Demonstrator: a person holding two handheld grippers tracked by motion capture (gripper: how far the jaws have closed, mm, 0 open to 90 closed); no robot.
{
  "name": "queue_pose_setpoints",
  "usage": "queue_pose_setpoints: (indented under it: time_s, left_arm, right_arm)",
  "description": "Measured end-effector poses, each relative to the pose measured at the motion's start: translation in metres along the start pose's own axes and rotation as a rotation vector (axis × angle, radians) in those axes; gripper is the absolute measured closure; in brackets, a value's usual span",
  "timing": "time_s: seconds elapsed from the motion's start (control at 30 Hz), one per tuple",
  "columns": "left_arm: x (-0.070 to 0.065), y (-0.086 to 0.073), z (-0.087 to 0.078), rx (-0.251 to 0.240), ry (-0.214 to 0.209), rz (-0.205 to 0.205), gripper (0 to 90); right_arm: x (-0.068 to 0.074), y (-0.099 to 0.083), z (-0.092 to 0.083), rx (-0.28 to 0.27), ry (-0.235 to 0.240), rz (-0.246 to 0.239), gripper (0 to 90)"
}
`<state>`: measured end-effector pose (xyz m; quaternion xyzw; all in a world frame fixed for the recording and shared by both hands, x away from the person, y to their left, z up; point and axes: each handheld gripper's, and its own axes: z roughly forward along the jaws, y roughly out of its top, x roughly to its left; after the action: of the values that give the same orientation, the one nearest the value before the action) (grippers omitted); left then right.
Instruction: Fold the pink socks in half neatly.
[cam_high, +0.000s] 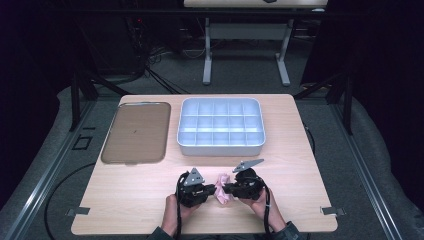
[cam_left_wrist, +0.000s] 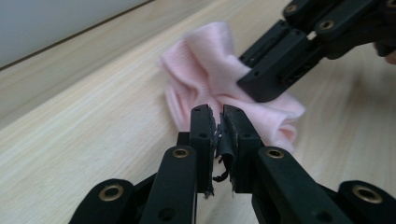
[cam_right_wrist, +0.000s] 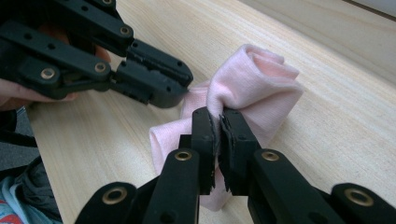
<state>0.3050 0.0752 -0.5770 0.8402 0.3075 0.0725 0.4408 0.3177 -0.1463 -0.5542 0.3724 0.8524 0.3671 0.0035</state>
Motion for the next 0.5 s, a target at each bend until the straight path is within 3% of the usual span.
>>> queue_pose_setpoints:
  time_s: [0.2,0.5]
  left_arm:
    - [0.003,-0.003,0.007,0.028,0.008,0.009,84.4]
    - [0.004,-0.004,0.013,0.019,-0.012,-0.005,86.7]
  right_arm:
    - [0.0,0.001,0.001,-0.002,0.004,-0.005,84.5]
    - [0.004,0.007,0.006,-0.001,-0.009,-0.014,84.0]
